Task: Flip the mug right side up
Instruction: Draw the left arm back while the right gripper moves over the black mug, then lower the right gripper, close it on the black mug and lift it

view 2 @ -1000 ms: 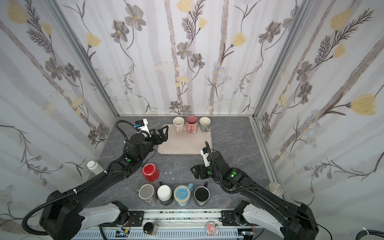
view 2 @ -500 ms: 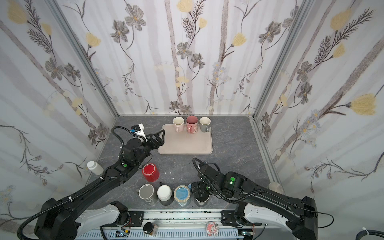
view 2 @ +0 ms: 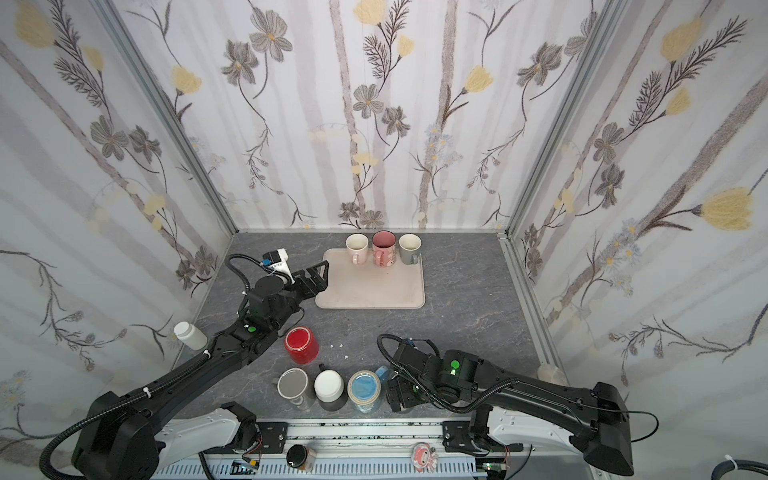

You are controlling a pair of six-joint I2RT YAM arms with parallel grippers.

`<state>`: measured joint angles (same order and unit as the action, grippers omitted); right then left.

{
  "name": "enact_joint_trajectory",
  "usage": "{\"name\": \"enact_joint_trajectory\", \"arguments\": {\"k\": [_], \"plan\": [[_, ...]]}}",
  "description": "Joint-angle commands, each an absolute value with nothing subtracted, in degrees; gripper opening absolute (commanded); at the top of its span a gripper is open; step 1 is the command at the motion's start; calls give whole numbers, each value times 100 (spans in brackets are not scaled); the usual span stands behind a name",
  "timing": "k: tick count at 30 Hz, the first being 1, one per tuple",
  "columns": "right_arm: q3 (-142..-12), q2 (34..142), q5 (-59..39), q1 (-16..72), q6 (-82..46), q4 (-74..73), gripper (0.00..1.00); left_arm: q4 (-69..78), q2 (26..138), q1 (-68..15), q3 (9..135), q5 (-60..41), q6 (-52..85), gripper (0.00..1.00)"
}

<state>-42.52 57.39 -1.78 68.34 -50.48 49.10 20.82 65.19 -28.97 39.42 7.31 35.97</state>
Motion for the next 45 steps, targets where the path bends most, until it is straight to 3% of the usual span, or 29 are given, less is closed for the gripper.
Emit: {"name": "enact_joint_trajectory", "arguments": {"k": [1, 7, 14, 28, 39, 45], "plan": [[-4087, 5842, -155, 6835, -5063, 4718, 100, 2293, 6487, -2881, 3931, 756, 3799, 100], [-3782, 5910, 92, 6642, -5120, 4561, 94, 2362, 6349, -2880, 3746, 634, 4038, 100], [-3692, 5917, 204, 5662, -4510, 3950, 85, 2312, 6138, -2881, 3601, 538, 4055, 100], [-4828, 7380, -91, 4737, -3707, 2421, 94, 2081, 5984, -2881, 3637, 541, 3981, 100], [-4392, 6600, -193, 4828, -3549, 3245, 93, 1969, 6018, -2880, 3676, 553, 3886, 100], [-4271, 6700, 55, 5343, -3615, 3042, 98, 2084, 6147, -2874, 3651, 493, 3945, 100]]}}
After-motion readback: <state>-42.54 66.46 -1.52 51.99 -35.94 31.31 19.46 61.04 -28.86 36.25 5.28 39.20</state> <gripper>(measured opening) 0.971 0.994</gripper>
